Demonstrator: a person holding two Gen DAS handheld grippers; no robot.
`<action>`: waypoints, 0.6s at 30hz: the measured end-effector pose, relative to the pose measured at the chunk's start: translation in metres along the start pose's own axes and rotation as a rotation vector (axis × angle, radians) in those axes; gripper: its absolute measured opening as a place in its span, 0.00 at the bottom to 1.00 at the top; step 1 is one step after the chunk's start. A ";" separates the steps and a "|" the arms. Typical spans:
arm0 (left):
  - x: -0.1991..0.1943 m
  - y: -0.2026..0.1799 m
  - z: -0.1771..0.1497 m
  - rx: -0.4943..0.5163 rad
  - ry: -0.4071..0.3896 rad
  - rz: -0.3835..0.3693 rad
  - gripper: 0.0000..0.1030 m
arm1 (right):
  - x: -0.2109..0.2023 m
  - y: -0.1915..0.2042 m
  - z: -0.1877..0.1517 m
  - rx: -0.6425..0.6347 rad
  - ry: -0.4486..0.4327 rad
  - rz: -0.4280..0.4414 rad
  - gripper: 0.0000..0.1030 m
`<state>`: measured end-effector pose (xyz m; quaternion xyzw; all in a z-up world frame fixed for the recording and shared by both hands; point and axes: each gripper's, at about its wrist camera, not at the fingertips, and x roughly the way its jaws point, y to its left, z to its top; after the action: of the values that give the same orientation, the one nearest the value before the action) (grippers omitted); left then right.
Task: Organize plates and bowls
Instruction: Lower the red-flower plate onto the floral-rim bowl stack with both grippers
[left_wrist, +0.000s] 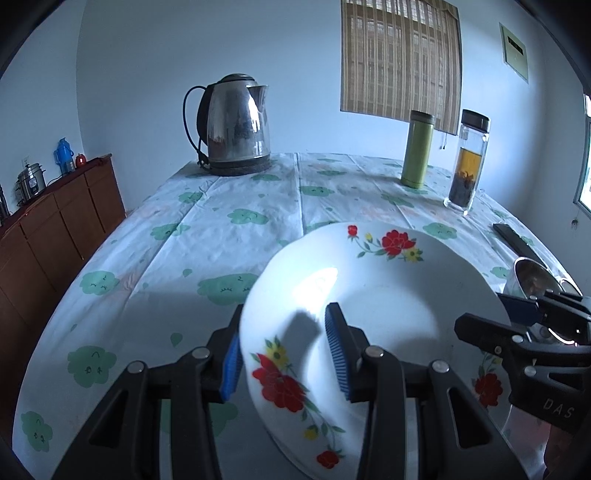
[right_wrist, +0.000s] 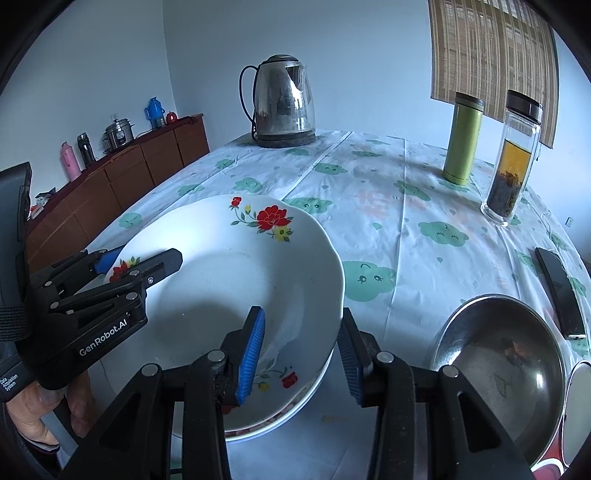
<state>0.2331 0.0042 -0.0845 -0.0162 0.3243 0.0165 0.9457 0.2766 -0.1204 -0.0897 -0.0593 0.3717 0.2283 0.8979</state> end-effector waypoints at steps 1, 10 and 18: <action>0.001 0.000 0.000 0.002 0.003 -0.001 0.38 | 0.000 0.000 0.000 0.000 0.001 -0.001 0.41; 0.007 -0.005 -0.004 0.024 0.035 0.002 0.38 | 0.001 0.000 0.000 -0.007 0.012 -0.028 0.41; 0.009 -0.004 -0.004 0.018 0.046 0.001 0.38 | 0.004 0.003 -0.002 -0.023 0.026 -0.043 0.41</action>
<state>0.2382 0.0004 -0.0930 -0.0077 0.3460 0.0138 0.9381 0.2764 -0.1169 -0.0936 -0.0808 0.3792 0.2125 0.8970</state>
